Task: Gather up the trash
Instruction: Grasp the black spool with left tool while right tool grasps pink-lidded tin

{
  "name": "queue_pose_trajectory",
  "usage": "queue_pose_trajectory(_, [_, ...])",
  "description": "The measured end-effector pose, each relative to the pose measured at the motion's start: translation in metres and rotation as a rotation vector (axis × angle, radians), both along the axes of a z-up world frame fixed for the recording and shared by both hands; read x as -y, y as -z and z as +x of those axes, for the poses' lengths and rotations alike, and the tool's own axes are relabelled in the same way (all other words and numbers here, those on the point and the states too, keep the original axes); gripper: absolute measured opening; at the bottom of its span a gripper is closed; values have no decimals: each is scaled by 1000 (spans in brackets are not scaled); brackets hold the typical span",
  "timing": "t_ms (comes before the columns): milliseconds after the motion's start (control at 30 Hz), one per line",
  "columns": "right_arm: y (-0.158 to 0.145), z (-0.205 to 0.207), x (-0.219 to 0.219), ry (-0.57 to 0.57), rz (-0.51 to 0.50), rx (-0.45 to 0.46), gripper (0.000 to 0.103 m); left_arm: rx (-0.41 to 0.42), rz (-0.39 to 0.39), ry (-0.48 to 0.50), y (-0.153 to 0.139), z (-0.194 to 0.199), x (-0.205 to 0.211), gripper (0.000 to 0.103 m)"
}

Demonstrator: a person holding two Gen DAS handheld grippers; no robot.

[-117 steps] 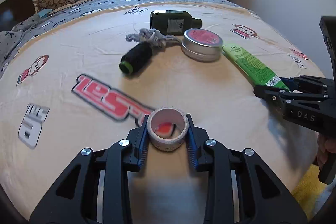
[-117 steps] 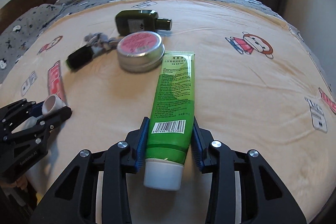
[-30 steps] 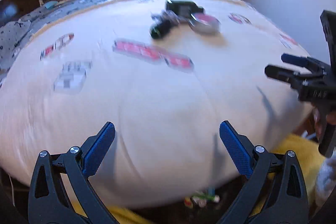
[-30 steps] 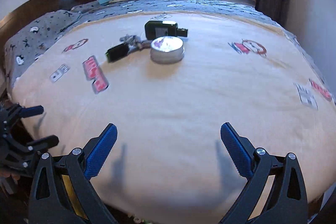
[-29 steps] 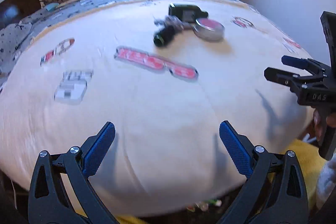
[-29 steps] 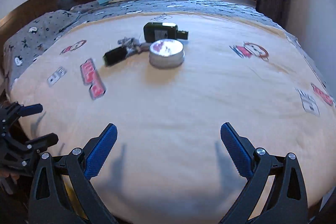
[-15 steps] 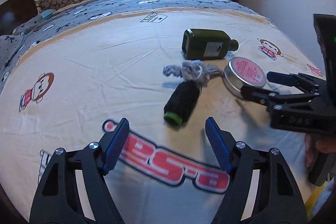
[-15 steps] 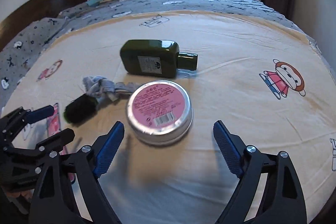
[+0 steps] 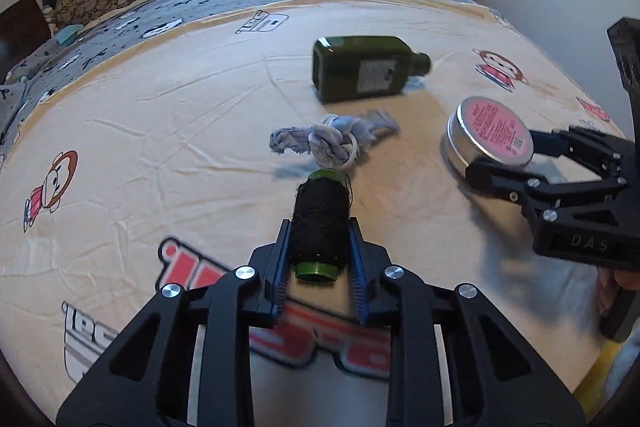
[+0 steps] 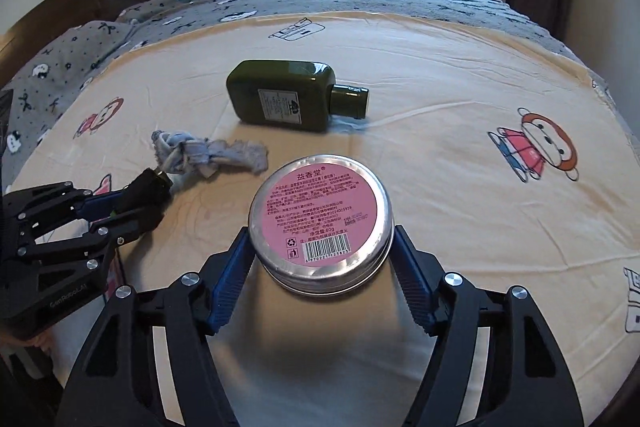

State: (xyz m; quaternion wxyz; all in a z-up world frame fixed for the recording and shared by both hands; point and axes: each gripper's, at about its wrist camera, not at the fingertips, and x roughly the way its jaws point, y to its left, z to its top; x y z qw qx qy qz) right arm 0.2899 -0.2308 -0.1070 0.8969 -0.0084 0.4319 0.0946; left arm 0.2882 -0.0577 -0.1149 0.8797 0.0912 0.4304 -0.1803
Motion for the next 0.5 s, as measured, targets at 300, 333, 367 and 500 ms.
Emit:
queue_pose_trajectory(300, [-20,-73,9,-31,1,55,69,25,-16,47,-14,-85,-3,25])
queue_pose_trajectory(333, [-23,-84,10,-37,5,66,69,39,-20,55,-18,-98,-3,25])
queue_pose_trajectory(367, [-27,-96,11,-41,5,78,69,55,-22,59,-21,-111,-4,25])
queue_pose_trajectory(500, [-34,-140,12,-42,-21,116,69,85,-51,60,-31,-150,-8,25])
